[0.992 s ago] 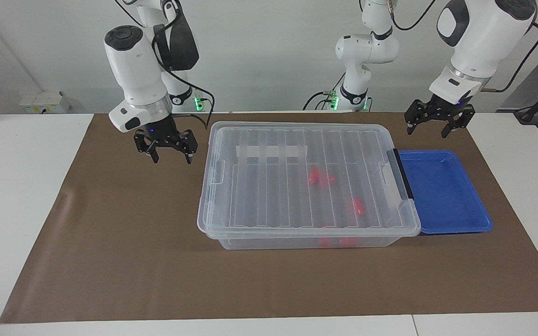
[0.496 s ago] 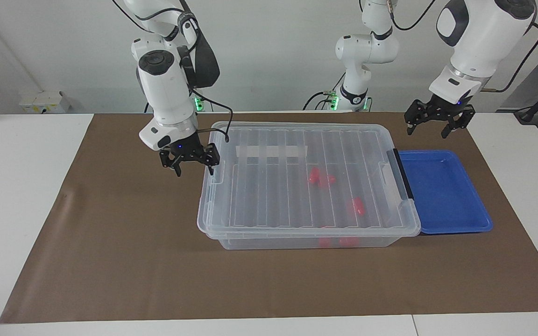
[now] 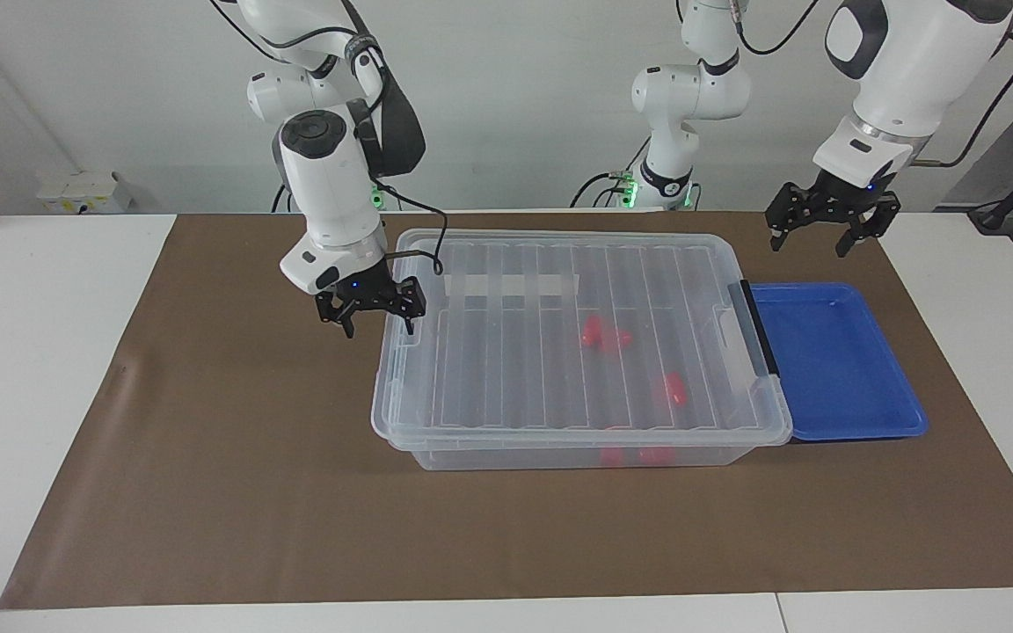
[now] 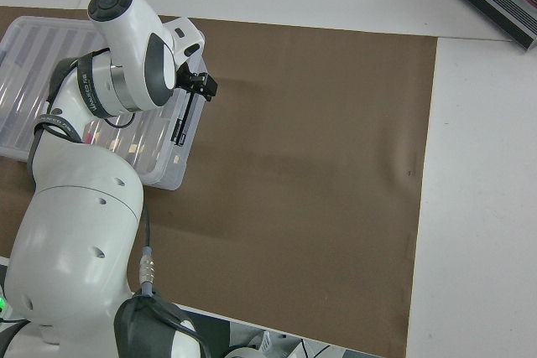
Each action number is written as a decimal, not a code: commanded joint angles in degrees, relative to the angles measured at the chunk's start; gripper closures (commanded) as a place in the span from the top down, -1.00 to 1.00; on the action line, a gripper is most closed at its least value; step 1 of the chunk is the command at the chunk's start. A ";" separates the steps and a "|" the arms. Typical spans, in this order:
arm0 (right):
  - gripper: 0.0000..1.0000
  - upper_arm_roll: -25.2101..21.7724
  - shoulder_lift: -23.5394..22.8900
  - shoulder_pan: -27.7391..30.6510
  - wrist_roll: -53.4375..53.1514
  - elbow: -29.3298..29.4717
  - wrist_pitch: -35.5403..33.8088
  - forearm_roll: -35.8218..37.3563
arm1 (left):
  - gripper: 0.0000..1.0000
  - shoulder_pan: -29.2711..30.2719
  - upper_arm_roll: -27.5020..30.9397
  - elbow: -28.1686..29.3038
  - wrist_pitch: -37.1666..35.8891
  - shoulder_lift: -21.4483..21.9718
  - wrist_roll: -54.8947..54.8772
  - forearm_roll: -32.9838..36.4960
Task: Place red block in blue tray from box
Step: 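Move the right gripper to the edge of the clear lid, then slide the lid with the right gripper while the left gripper reaches in, then grasp a red block inside the box with the left gripper, then lift the red block and carry it to the blue tray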
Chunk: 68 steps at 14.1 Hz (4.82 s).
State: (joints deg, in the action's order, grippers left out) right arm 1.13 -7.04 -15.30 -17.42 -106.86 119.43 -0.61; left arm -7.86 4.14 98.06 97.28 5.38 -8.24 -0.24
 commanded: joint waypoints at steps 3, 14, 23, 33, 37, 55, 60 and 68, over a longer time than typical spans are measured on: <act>1.00 0.36 1.85 2.72 -0.26 -1.77 -2.62 0.17 | 1.00 0.21 -0.19 1.16 -2.26 2.35 0.51 0.77; 1.00 0.36 2.47 14.67 15.82 -1.77 -5.61 0.17 | 1.00 -1.97 -6.60 3.10 -3.36 2.10 17.00 0.60; 1.00 0.27 2.47 21.36 24.62 -1.77 -5.78 0.17 | 1.00 -6.99 -6.52 12.15 21.44 -6.16 31.27 0.41; 1.00 0.36 3.87 22.51 25.59 -0.72 -7.81 0.26 | 1.00 -6.11 -6.34 21.28 38.75 -9.42 37.69 0.41; 1.00 0.54 4.58 22.24 24.63 1.99 -10.25 0.70 | 1.00 -6.03 -6.25 23.06 43.25 -12.05 38.04 0.50; 1.00 1.85 6.43 16.61 13.55 19.49 -29.17 2.55 | 1.00 -7.08 -6.25 24.46 51.69 -19.88 42.08 8.85; 1.00 1.68 6.42 17.14 13.55 19.50 -31.45 1.93 | -0.14 -7.08 -6.25 24.29 51.60 -19.88 42.17 8.85; 1.00 1.50 7.30 17.32 13.72 18.09 -34.26 1.84 | -1.00 -7.08 -6.34 20.18 43.82 -19.53 41.20 8.85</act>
State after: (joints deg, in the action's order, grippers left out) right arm 2.21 0.11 1.32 -2.77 -88.63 85.74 1.32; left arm -14.13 -2.77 121.30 146.31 -14.36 32.79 7.34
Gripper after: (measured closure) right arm 0.000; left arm 0.656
